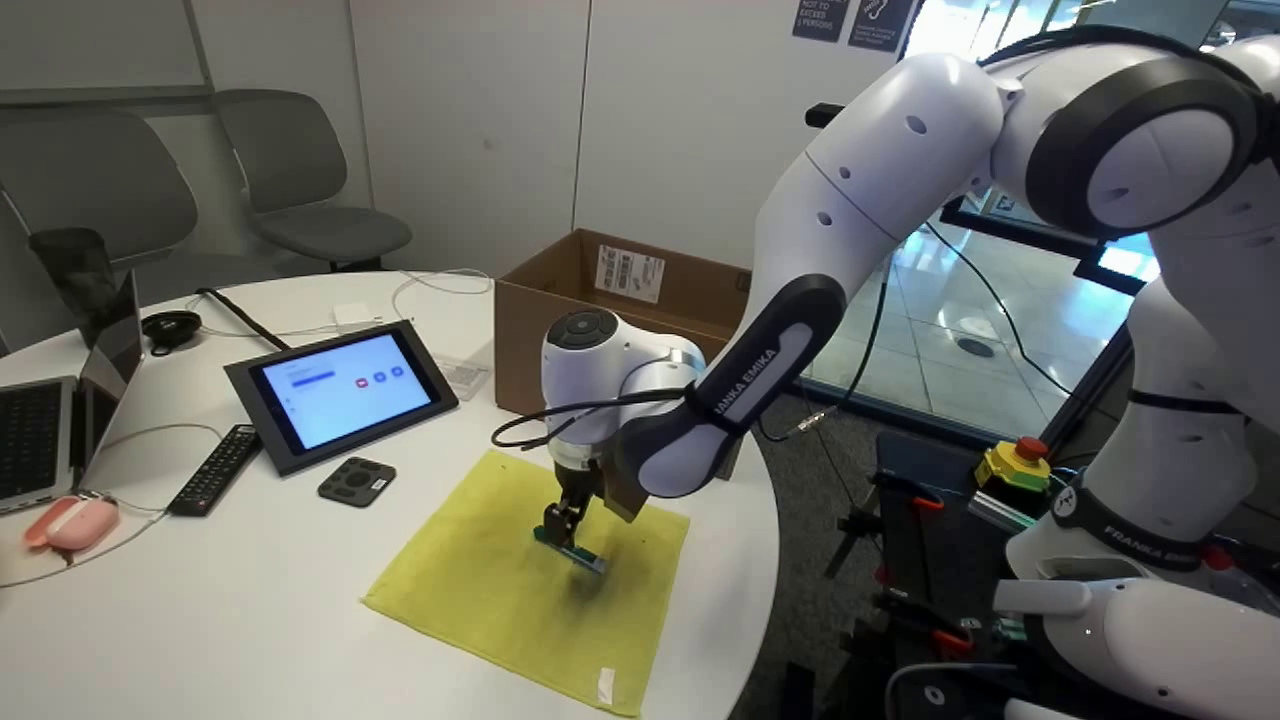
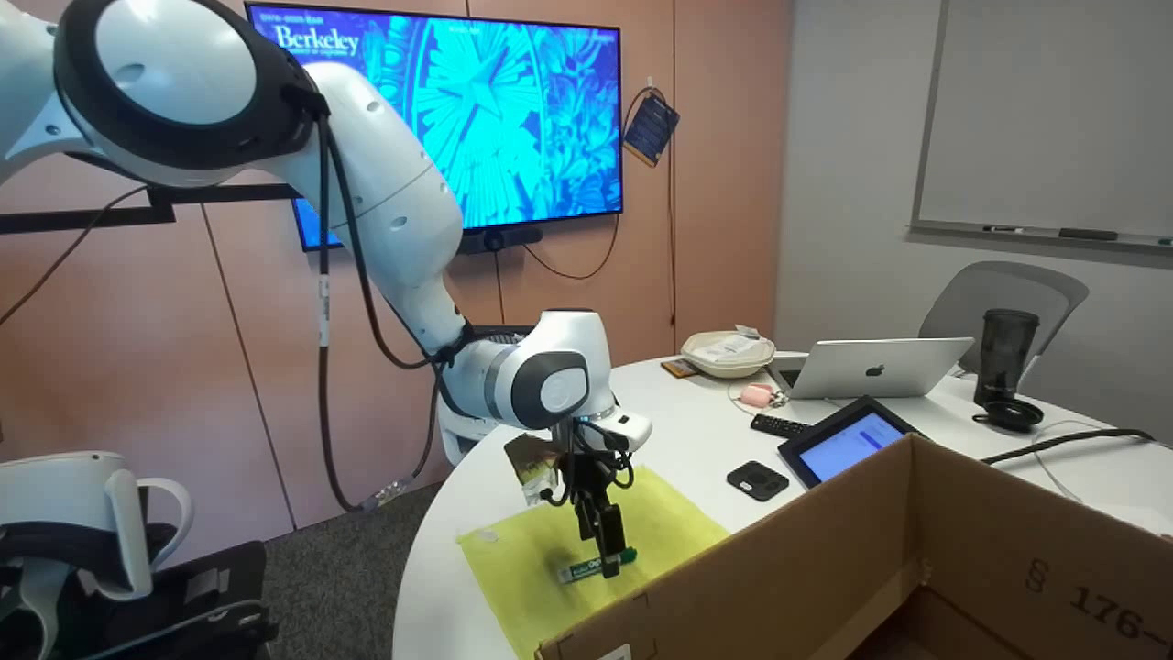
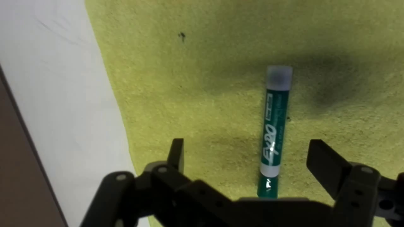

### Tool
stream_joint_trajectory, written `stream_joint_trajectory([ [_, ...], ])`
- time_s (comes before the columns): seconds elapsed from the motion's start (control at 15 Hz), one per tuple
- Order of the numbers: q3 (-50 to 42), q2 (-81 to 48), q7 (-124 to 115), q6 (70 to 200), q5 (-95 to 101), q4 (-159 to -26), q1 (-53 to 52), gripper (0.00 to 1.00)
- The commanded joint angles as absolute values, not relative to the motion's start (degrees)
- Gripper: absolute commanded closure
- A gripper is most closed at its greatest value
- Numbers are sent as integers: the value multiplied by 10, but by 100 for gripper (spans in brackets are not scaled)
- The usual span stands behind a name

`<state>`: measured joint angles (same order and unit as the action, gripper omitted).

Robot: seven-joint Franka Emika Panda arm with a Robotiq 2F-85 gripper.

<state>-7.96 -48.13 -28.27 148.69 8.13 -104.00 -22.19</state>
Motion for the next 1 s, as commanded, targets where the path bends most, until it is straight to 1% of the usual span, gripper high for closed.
stream_joint_trajectory([
  [0.0,-70,-407,-232,1472,82,-1121,-193,0],
  [0.4,-60,-356,-213,1458,70,-1191,-155,0],
  [0.93,-68,-412,-273,1485,62,-1201,-158,0],
])
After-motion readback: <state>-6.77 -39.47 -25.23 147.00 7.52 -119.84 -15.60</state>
